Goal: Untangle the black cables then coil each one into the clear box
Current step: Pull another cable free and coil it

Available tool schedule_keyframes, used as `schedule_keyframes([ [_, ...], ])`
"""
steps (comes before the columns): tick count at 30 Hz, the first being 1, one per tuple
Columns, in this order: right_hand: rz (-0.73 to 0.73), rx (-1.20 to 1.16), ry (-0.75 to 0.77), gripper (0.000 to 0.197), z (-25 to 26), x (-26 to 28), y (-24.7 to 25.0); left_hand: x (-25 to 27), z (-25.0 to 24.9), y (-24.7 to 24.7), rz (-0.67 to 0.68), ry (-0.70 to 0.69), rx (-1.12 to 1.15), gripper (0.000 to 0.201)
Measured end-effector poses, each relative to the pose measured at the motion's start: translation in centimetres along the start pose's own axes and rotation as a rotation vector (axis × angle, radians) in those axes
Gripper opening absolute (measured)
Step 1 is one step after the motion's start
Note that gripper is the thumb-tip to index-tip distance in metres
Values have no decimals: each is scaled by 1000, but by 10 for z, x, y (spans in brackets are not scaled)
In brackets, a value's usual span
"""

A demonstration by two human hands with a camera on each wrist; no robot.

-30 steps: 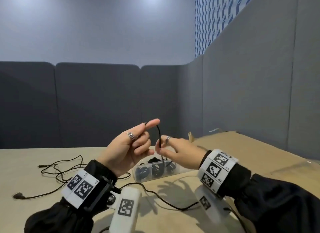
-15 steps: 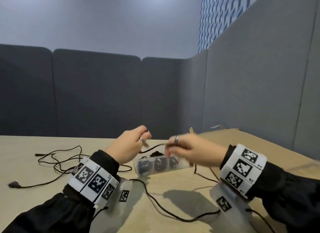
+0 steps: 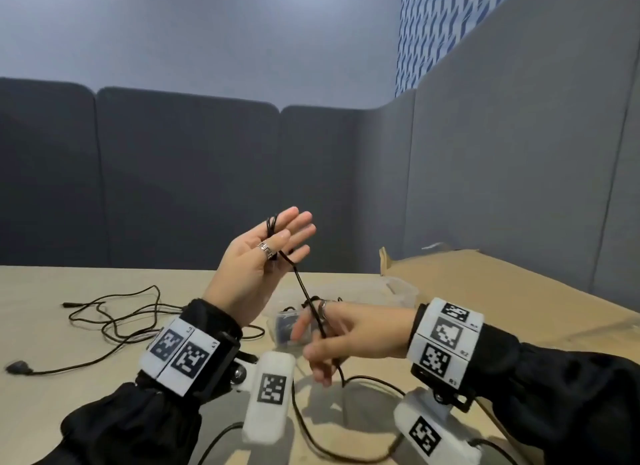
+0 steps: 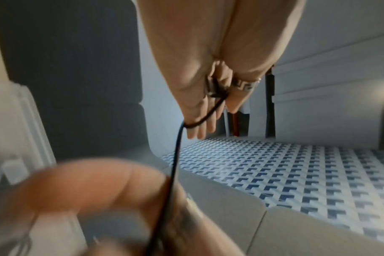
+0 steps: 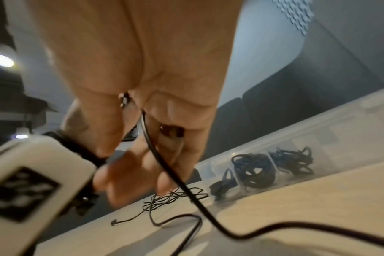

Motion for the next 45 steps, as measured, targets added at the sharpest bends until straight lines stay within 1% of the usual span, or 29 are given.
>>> schedule_keyframes([
  [2, 141, 79, -58, 15, -3, 6, -18, -1, -4, 14, -51, -17, -166, 36],
  [3, 187, 98, -84, 17, -4, 10, -24, -1, -5, 18, -56, 8, -274, 36],
  [4, 203, 81, -101, 17, -3, 15, -27, -1, -3, 19, -38, 55, -393, 34],
  [5, 180, 74, -108, 17, 2, 21, -25, 0, 2, 21, -13, 117, -523, 32],
  [6, 100, 117, -100, 17, 9, 28, -14, 2, 6, 22, 14, 187, -650, 30],
  [8, -183, 342, -45, 16, 32, 47, 28, 8, 14, 23, 72, 326, -872, 24],
  [9, -348, 442, 1, 14, 45, 60, 52, 11, 20, 19, 119, 389, -917, 30],
  [11, -630, 515, 70, 3, 61, 88, 92, 17, 29, 4, 226, 486, -864, 48],
  [12, -736, 531, 78, 6, 64, 98, 107, 19, 32, -5, 286, 508, -840, 48],
  [14, -856, 546, 71, 16, 64, 108, 124, 23, 38, -25, 416, 528, -796, 34],
  [15, -890, 525, 87, 20, 65, 108, 128, 26, 41, -34, 468, 539, -716, 27],
  [17, -907, 452, 139, 25, 66, 101, 129, 30, 44, -46, 531, 535, -435, 30],
  [18, -892, 424, 143, 27, 63, 93, 128, 31, 41, -53, 552, 507, -271, 33],
  [19, -845, 415, 109, 28, 58, 83, 123, 30, 34, -58, 566, 441, -130, 34],
  [20, -754, 421, 39, 29, 48, 69, 115, 26, 24, -59, 550, 345, -18, 36],
  [21, -623, 422, -41, 27, 36, 53, 104, 20, 13, -53, 485, 246, 62, 44],
  [23, -339, 348, -163, 15, 10, 30, 73, 8, -5, -27, 283, 85, 186, 54],
  [24, -232, 256, -184, 11, -1, 26, 59, 4, -13, -12, 181, 10, 224, 55],
  [26, -110, 29, -169, 5, -15, 26, 38, 3, -27, 17, -18, -113, 256, 51],
  [28, -30, -111, -130, 6, -18, 34, 24, 6, -37, 42, -179, -186, 228, 39],
  [30, 20, -160, -87, 5, -13, 44, 17, 7, -37, 53, -256, -174, 154, 36],
  [32, 61, -101, -66, 13, 0, 55, 17, 7, -32, 50, -264, -107, -5, 36],
  [34, 73, 15, -86, 22, 14, 67, 21, 5, -25, 40, -212, -25, -314, 35],
  [36, -37, 178, -138, 26, 22, 78, 41, 6, -17, 34, -154, 97, -738, 37],
  [38, -293, 386, -156, 16, 33, 94, 76, 9, -12, 36, -126, 207, -1070, 38],
  [39, -444, 505, -160, 10, 40, 105, 94, 10, -13, 40, -137, 241, -1136, 35],
  [41, -697, 700, -190, 17, 52, 127, 122, 12, -15, 46, -174, 268, -1149, 29],
  [43, -853, 768, -165, 20, 65, 142, 133, 12, -17, 44, -186, 253, -1166, 29],
  [45, -947, 745, -62, 17, 75, 149, 135, 12, -18, 42, -185, 218, -1137, 30],
])
Point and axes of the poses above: each hand's wrist, its own x-axis away from the middle knuckle, its own y-axis out of the back of the hand, z = x × y, the point moved 10 cm from there along -x, towards the middle knuckle, and after that the axes turned 11 degrees about z, right-handed, at the moved point
